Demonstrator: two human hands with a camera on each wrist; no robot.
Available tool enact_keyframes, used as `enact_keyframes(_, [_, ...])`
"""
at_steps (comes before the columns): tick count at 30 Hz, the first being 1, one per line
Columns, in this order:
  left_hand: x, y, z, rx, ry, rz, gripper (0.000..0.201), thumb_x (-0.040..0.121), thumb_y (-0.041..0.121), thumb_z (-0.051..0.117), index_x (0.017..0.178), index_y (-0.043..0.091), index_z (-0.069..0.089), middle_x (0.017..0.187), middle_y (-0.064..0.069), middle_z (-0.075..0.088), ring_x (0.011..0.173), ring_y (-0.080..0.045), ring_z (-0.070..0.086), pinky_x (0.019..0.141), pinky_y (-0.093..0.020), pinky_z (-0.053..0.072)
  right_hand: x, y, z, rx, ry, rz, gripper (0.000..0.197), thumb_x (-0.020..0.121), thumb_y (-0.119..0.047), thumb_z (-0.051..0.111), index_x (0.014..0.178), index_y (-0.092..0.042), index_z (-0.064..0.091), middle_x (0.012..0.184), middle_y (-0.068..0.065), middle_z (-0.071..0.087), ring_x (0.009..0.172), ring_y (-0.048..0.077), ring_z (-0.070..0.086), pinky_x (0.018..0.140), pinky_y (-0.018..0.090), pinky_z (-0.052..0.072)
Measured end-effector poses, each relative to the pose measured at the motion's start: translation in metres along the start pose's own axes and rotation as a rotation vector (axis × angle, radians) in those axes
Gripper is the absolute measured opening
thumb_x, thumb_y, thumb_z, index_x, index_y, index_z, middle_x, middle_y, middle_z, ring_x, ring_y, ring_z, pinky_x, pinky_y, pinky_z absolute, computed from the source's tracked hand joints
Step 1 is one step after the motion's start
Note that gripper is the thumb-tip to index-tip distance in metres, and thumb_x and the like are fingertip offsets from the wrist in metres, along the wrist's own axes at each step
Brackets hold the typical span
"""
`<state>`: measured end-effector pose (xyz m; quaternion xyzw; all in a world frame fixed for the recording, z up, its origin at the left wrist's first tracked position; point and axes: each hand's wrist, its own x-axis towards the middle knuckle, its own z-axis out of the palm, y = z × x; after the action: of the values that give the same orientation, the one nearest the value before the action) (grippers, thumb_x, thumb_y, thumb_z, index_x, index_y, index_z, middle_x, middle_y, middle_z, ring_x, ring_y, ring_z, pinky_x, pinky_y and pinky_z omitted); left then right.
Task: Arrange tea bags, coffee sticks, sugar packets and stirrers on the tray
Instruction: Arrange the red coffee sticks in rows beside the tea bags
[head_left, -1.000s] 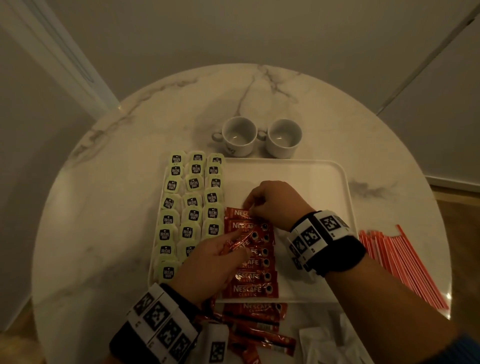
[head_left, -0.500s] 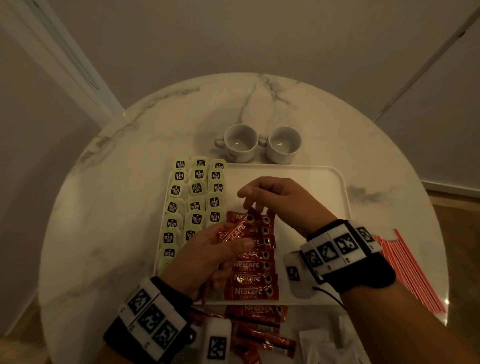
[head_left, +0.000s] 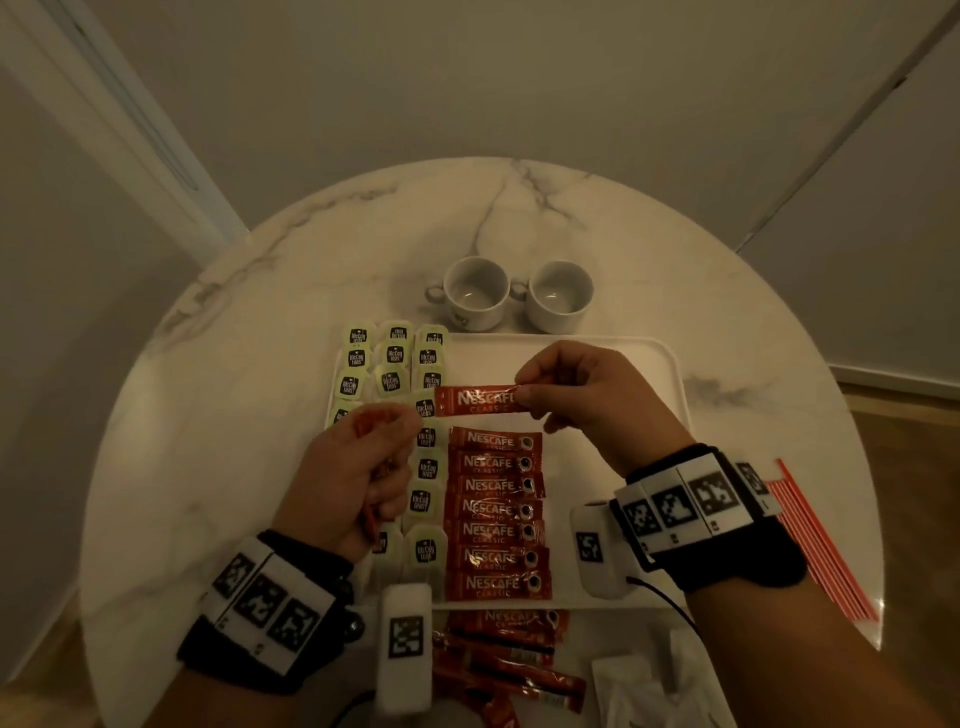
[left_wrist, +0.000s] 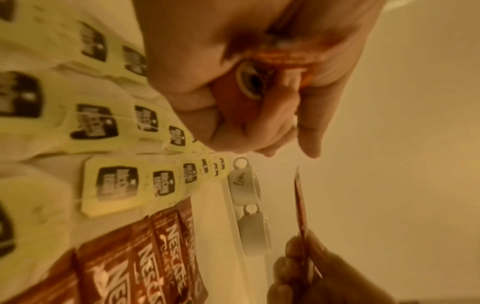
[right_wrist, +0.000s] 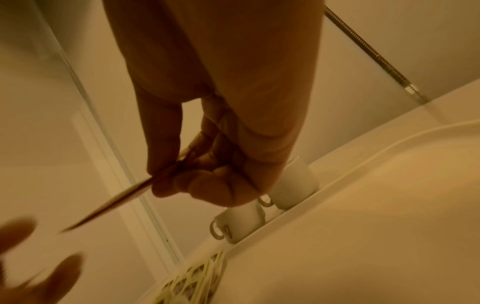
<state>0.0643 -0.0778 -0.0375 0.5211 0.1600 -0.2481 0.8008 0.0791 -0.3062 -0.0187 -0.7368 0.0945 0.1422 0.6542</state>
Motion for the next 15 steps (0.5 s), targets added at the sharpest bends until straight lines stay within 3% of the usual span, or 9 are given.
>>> enact_keyframes(3, [0.002,0.0,0.015,0.141,0.013,0.051,0.022,0.077,0.022,0.068,0.094,0.008,0.066,0.075,-0.01,0.062,0.035,-0.008,0.03,0.034,-0.017,0.031,0.0,0.004,0.007,-0.043,-0.011,0.004,0.006,0.081,-0.003,0.071,0.085,-0.006,0.067,0.078,0.01,0.071,0.07,0.018,0.062,0.063,0.029,0.049])
enact_keyframes(7, [0.007,-0.001,0.021,0.182,0.113,0.101,0.009,0.088,0.011,0.061,0.085,0.004,0.065,0.064,-0.005,0.061,0.035,-0.008,0.03,0.034,-0.018,0.031,-0.001,0.005,0.007,-0.042,-0.051,-0.011,0.009,0.085,-0.001,0.065,0.086,-0.009,0.069,0.085,0.014,0.072,0.074,0.019,0.064,0.066,0.027,0.05])
enact_keyframes(10, [0.012,-0.004,0.016,0.124,0.152,0.068,0.01,0.089,0.01,0.06,0.088,0.002,0.066,0.071,-0.007,0.065,0.035,-0.008,0.031,0.035,-0.018,0.031,0.001,0.005,0.004,-0.095,-0.047,-0.038,0.024,0.09,0.001,0.054,0.09,-0.016,0.071,0.083,0.003,0.071,0.076,0.013,0.063,0.068,0.022,0.049])
enact_keyframes(15, [0.016,-0.014,0.019,0.162,0.178,0.024,0.01,0.089,0.012,0.061,0.086,0.005,0.068,0.069,-0.007,0.067,0.035,-0.008,0.033,0.036,-0.018,0.031,0.007,-0.001,0.013,-0.44,-0.132,-0.099,0.014,0.085,-0.02,0.069,0.098,-0.026,0.071,0.087,-0.011,0.069,0.081,0.0,0.061,0.069,0.009,0.044])
